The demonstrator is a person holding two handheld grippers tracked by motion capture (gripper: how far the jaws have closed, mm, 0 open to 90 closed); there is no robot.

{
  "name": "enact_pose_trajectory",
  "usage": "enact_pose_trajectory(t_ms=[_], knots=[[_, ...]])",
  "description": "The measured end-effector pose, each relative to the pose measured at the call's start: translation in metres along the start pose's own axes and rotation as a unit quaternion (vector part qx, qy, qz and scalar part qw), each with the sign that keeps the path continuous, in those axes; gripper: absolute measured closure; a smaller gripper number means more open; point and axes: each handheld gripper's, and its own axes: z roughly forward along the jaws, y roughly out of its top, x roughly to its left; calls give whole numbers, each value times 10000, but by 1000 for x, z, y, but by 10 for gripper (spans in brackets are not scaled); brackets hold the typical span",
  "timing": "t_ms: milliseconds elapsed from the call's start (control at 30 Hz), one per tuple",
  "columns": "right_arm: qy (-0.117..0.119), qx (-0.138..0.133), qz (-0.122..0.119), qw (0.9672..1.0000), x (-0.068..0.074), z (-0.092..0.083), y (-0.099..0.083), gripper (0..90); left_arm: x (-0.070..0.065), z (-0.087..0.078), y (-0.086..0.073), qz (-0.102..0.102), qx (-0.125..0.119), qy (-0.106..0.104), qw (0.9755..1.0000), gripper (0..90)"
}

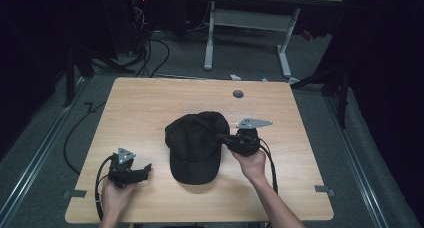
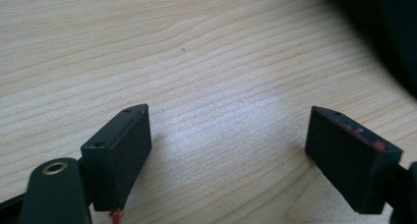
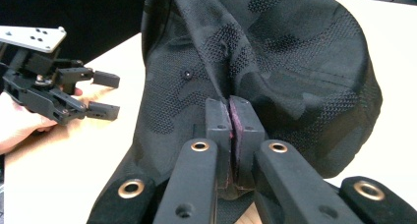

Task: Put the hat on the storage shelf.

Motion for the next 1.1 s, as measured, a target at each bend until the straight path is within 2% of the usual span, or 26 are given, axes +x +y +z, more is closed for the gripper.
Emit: enact_pose_trajectory(t_ms=[67,133,267,367,433,567,667,733,767,800,833,867,900,933,1100], knots=[[-30,-70,-40,10000,-1,-6,-1,885,0,0,1,-5,22,9,10000,187],[-59,-139,-44,9999,-2,-15,-2,885,1,0,2,-60,35,-103,9999,196],[-91,-216,-11,9997,-5,-29,-4,885,1,-1,8,-129,135,-433,9989,205],[-161,-278,-12,9995,-7,-41,-7,885,-2,-2,10,-135,43,-677,9976,217],[-197,-314,-8,9993,-8,-48,-8,885,-7,-4,13,-125,-18,-915,9957,218],[-237,-432,-7,9988,-9,-63,-10,885,-17,-9,22,-116,-206,-1454,9891,212],[-234,-511,6,9984,-9,-72,-12,885,-25,-9,30,-74,-238,-1791,9835,213],[-232,-548,30,9982,-9,-77,-14,885,-32,-9,36,-6,-221,-2015,9792,210],[-227,-567,32,9981,-9,-79,-16,885,-36,-8,39,34,-218,-2158,9762,209],[-227,-567,32,9981,-9,-79,-16,885,-36,-8,39,34,-218,-2158,9762,207],[-218,-583,34,9981,-8,-83,-18,885,-42,-7,44,71,-201,-2350,9718,205],[-210,-593,33,9980,-8,-84,-19,885,-42,-7,44,71,-201,-2350,9718,203],[-191,-611,28,9979,-8,-85,-20,885,-50,-5,50,143,-182,-2526,9673,204],[-174,-612,20,9980,-7,-87,-21,885,-54,-3,52,177,-168,-2599,9653,203],[-93,-603,-46,9981,-4,-88,-23,884,-67,4,64,325,-110,-2823,9587,200]])
